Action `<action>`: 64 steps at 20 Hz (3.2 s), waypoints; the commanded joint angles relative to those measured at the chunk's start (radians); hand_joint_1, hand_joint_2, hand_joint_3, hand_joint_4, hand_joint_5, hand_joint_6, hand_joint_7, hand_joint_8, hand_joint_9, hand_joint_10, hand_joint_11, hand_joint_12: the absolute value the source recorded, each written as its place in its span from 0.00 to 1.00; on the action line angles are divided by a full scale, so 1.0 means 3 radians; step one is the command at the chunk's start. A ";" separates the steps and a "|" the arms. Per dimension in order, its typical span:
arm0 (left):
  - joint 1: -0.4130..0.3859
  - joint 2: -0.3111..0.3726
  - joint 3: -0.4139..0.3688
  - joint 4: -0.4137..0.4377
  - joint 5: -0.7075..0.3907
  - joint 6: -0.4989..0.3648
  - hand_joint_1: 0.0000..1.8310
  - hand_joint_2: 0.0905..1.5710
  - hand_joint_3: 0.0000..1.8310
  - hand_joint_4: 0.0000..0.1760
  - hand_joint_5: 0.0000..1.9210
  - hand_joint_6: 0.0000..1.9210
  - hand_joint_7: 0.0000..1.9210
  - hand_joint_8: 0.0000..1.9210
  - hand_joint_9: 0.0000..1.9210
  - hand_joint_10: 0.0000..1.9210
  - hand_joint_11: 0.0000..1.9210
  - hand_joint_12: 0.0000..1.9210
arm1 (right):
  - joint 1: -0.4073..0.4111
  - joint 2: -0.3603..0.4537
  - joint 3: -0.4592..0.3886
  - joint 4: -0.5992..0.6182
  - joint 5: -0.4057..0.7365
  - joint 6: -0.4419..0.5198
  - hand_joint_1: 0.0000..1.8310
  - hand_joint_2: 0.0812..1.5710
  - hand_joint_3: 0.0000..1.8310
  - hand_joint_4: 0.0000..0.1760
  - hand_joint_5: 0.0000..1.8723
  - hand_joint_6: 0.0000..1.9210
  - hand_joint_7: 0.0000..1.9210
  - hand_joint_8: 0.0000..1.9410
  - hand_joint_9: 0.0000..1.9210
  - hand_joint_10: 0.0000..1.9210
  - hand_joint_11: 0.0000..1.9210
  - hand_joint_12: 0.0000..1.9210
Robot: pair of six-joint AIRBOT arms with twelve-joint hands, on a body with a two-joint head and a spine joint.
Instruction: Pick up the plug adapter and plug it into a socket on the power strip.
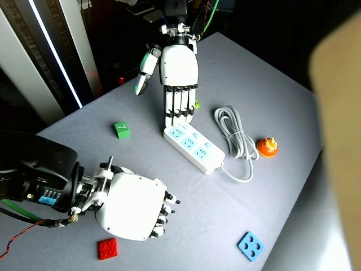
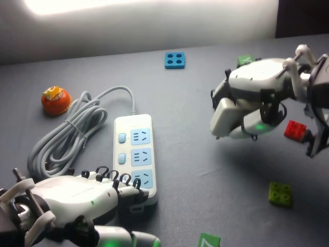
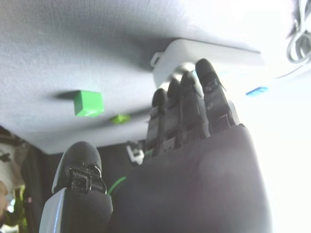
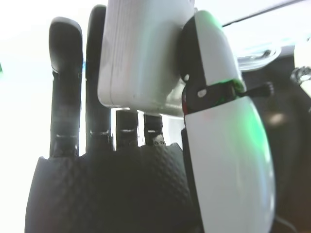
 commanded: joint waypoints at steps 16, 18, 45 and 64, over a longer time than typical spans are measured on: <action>-0.0094 -0.0069 -0.0022 0.0060 -0.0150 0.0070 0.00 0.78 0.00 0.00 0.07 0.00 0.07 0.00 0.07 0.00 0.00 0.25 | 0.0694 -0.0038 -0.0040 -0.0004 -0.0396 -0.1193 0.73 0.73 0.00 0.00 0.44 0.53 0.48 0.60 0.42 0.72 0.33 0.84; -0.0072 -0.0079 -0.0045 0.0104 -0.0087 0.0108 0.00 0.78 0.00 0.00 0.07 0.00 0.07 0.00 0.07 0.00 0.00 0.24 | 0.0728 -0.0022 -0.0063 -0.0004 -0.0393 -0.1189 0.68 0.74 0.00 0.00 0.43 0.56 0.48 0.64 0.41 0.64 0.33 0.83; 0.0126 -0.0170 -0.0021 0.0308 0.0176 0.0069 0.00 0.78 0.00 0.00 0.06 0.00 0.06 0.00 0.06 0.00 0.00 0.20 | 0.1041 -0.0678 -0.0296 -0.5925 -0.1440 0.5519 0.67 0.73 0.00 0.00 0.43 0.57 0.50 0.61 0.46 0.55 0.38 0.80; 0.0104 -0.0196 0.0010 0.0308 0.0155 0.0066 0.00 0.78 0.00 0.00 0.06 0.00 0.06 0.00 0.06 0.00 0.00 0.16 | 0.0831 -0.1405 0.0240 -0.7490 -0.2157 0.6855 0.66 0.73 0.00 0.00 0.43 0.58 0.49 0.63 0.45 0.56 0.36 0.83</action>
